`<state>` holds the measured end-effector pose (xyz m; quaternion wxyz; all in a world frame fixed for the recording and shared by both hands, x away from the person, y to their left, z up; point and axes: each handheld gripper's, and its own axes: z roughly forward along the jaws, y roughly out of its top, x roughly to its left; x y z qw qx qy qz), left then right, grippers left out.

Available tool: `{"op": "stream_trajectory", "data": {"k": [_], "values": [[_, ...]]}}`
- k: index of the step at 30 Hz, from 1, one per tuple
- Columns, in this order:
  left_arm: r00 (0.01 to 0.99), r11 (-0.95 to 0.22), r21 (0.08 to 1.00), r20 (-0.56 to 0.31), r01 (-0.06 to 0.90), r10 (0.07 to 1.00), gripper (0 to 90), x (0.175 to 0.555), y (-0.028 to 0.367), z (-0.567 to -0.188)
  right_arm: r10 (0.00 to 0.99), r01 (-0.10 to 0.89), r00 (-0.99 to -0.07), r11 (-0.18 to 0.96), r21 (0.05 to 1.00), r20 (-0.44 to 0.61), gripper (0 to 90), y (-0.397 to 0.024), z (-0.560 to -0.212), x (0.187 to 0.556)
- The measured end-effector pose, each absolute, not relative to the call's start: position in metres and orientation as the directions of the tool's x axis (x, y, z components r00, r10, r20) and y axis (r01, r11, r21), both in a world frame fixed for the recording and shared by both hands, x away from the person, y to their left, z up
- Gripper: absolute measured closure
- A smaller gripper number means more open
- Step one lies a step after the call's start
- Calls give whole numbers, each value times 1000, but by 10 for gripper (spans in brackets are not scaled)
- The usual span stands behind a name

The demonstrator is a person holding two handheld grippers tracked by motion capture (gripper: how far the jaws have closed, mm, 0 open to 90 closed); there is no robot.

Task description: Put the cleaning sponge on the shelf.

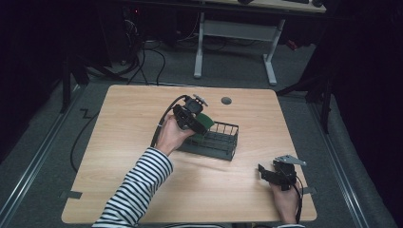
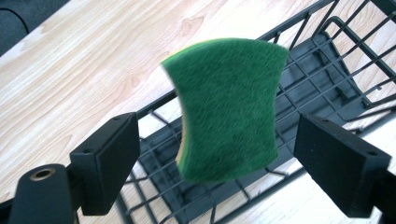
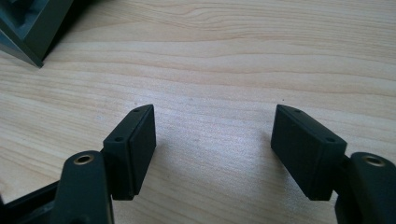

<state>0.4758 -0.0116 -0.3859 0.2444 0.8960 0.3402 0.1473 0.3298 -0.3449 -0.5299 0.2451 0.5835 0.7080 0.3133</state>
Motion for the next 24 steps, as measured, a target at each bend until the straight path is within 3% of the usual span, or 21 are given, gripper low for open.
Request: {"op": "stream_trajectory", "data": {"k": [14,20,24], "values": [[672,-523,657,34,543,740,161,441,68,-384,980,674,-199,124,728,17,310,-344,-530,330],[576,-398,705,-18,587,817,168,403,133,-437,980,673,-199,127,728,13,309,-344,-530,330],[478,-331,685,-29,649,878,166,382,173,-489,980,673,-198,129,728,9,310,-343,-530,330]]}}
